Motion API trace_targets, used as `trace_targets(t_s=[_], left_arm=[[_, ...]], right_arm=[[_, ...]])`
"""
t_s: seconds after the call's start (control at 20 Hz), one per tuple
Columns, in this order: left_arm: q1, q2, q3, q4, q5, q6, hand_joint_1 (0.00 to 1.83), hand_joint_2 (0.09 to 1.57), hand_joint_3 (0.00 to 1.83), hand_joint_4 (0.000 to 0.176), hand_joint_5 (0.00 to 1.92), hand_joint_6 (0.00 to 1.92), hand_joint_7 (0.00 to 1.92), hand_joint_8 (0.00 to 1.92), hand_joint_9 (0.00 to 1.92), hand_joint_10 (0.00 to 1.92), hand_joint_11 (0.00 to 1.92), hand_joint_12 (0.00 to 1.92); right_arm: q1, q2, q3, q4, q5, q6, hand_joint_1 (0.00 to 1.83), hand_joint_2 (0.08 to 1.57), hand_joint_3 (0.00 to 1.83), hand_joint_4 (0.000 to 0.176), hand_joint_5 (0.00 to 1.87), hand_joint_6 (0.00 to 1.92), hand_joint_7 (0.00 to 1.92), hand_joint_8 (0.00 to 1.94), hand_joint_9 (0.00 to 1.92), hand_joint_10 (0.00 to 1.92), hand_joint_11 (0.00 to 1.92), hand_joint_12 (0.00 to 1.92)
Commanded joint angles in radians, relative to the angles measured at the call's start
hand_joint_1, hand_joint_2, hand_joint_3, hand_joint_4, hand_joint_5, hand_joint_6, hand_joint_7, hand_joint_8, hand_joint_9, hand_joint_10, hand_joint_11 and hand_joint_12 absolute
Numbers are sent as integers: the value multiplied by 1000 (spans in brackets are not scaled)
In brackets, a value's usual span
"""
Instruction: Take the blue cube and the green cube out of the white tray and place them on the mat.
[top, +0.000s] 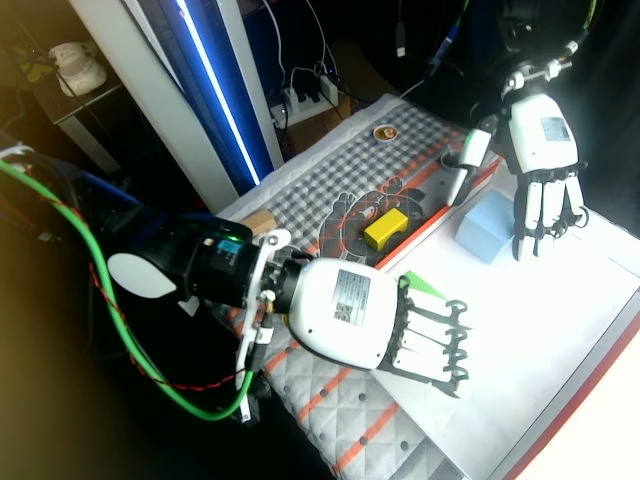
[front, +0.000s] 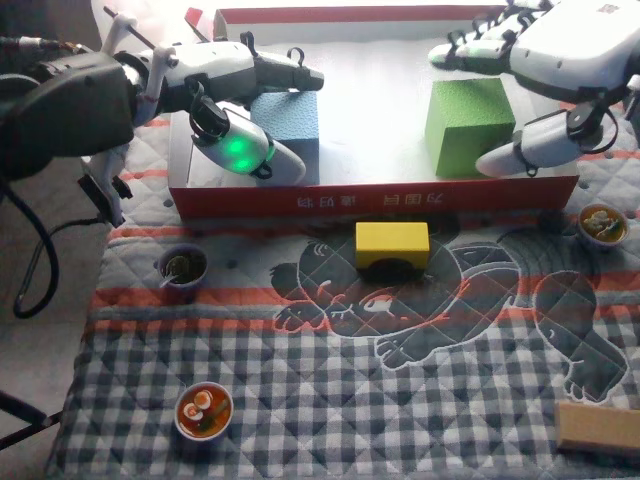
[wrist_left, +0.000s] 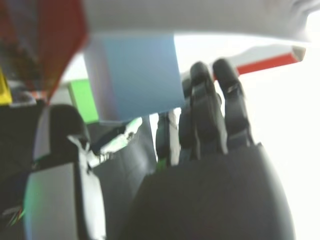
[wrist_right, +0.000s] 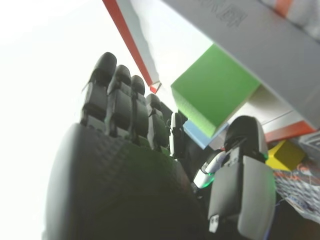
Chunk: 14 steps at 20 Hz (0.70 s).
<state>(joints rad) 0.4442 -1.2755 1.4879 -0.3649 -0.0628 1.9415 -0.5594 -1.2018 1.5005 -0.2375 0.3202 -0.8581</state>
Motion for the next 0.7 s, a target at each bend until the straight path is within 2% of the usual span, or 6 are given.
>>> trace_targets(t_s=[0.0,0.1,0.15,0.2,0.4,0.65], left_arm=[[-20,-4,13,-14,-95,0,962,1104,2,148,420,4,579,7,655,27,83,920],[-24,-12,25,-40,-99,0,929,1215,5,108,563,8,678,14,683,19,24,1136],[-25,-17,30,-55,-105,0,1225,1217,1,79,662,8,743,1071,738,31,57,1187],[-26,-20,31,-62,-113,0,1186,1223,1,0,732,935,799,1342,795,52,51,1251],[-47,16,-21,-87,-221,-1,1229,1177,8,0,920,863,815,1459,685,640,42,1428],[-57,193,-249,111,-386,-99,1223,1190,0,0,908,879,802,1480,495,1239,15,1718]], right_arm=[[18,-1,7,11,100,-1,495,1059,0,48,280,1,692,16,703,46,233,1094],[19,-9,11,12,100,-1,480,1078,1,0,423,9,974,27,1039,89,603,1166],[19,-13,14,12,100,-1,514,1090,1,0,693,1,1168,89,1053,716,773,1520],[19,-16,17,12,100,-1,514,1106,1,0,822,8,1048,24,816,596,463,1491],[58,-13,21,8,102,-1,536,1171,1,0,1088,6,1284,43,1066,771,726,1559],[93,89,-115,5,276,-1,500,1204,0,0,1078,1,1245,2,981,807,697,1515]])
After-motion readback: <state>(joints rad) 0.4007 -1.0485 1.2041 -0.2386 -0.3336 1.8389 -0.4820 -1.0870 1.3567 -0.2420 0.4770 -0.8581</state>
